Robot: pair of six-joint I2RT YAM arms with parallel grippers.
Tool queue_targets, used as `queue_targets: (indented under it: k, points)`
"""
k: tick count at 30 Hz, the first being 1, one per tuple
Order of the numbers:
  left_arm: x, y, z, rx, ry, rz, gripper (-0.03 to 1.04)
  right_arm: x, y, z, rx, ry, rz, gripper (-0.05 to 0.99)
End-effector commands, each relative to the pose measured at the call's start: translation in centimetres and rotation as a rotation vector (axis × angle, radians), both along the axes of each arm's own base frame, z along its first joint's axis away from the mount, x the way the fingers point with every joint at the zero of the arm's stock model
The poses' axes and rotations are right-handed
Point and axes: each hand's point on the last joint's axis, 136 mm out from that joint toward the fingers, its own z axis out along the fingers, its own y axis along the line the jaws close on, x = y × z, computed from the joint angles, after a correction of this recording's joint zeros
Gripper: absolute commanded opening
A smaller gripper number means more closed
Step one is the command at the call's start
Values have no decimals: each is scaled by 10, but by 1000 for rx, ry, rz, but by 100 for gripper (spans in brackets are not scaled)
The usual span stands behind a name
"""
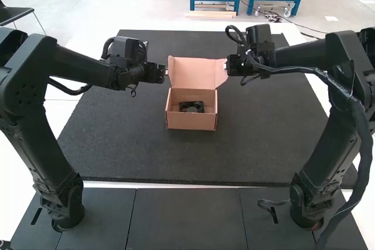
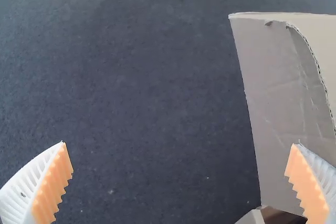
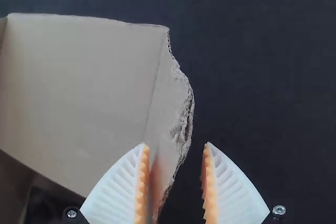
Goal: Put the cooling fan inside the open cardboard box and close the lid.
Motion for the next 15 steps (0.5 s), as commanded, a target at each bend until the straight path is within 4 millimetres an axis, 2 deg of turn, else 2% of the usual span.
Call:
queue_targets:
  k: [1, 7, 14, 15]
  points:
    - [6, -10, 24, -30, -49, -20, 96, 9, 3, 10, 26, -21, 3, 24]
    - [5, -10, 23, -32, -49, -19, 96, 7, 6, 5, 28, -6, 19, 23]
    - [6, -10, 25, -32, -50, -21, 96, 7, 9, 8, 37, -10, 37, 4]
    - [6, -11, 25, -32, -50, -22, 96, 7, 10, 10, 38, -11, 38, 4]
